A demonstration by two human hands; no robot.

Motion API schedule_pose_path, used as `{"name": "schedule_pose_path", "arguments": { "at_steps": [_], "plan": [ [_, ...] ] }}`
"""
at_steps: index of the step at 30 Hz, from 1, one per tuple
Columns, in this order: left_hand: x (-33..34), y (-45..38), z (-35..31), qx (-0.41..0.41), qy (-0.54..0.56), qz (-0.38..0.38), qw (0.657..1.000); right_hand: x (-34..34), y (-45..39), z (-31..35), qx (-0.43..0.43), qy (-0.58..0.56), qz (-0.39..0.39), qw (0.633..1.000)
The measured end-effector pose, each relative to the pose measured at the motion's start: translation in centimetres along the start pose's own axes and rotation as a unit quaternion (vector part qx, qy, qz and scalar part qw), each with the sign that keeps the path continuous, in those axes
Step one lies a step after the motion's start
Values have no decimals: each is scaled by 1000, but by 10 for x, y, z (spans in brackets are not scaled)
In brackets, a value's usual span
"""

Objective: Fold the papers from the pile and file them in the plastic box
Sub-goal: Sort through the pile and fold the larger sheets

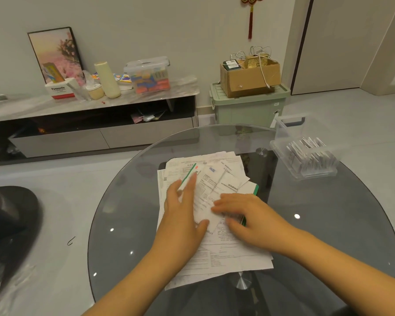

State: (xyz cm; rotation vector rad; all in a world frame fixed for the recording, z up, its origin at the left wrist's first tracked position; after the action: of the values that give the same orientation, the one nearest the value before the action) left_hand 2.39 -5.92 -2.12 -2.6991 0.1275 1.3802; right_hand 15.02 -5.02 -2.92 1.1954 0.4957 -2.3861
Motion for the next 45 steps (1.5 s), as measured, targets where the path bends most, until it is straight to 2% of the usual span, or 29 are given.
{"name": "schedule_pose_path", "arguments": {
  "at_steps": [2, 3, 5, 8, 10, 15, 19, 25, 31, 39, 45],
  "plan": [
    [7, -2, 2, 20, -173, 23, 984, 7, -1, -1, -2, 35, 22, 999],
    [11, -3, 3, 27, -224, 39, 973, 9, -1, -2, -2, 47, 30, 998],
    [18, -4, 5, 32, -250, 82, 964, 9, -1, -5, 2, 65, 36, 997],
    [21, -5, 13, 33, -229, 140, 963, 4, -5, -20, 32, 95, 44, 994],
    [18, -7, 14, 43, -212, 151, 965, 0, -9, -30, 54, 108, 38, 992],
    [10, -15, 4, 92, -211, 125, 965, -4, -11, -42, 81, 162, 29, 983],
    [2, -15, -2, 109, -183, 107, 971, -4, -13, -37, 58, 170, 24, 984],
    [4, -14, -2, 94, -129, 88, 983, -9, -4, -13, 1, 102, -11, 995],
    [1, -11, -15, 114, -29, 77, 990, -18, 6, -15, 58, 25, -38, 997],
    [-5, -22, 7, 8, 107, 58, 993, -19, 15, -34, 146, -68, -45, 986],
    [6, -26, 8, -20, 88, 38, 995, -16, 13, -40, 179, -72, -83, 978]
  ]
}}
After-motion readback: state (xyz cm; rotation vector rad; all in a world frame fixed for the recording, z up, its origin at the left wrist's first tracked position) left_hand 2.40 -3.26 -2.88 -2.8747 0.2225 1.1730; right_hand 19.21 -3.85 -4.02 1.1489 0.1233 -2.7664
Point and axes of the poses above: each hand's wrist, its own y-axis away from the middle knuckle, its own x-axis out of the palm, z = x × y, the point moved 9 cm from there along -y, towards the middle knuckle, and after that the axes turned 1 degree about z, right-handed, at the moved point
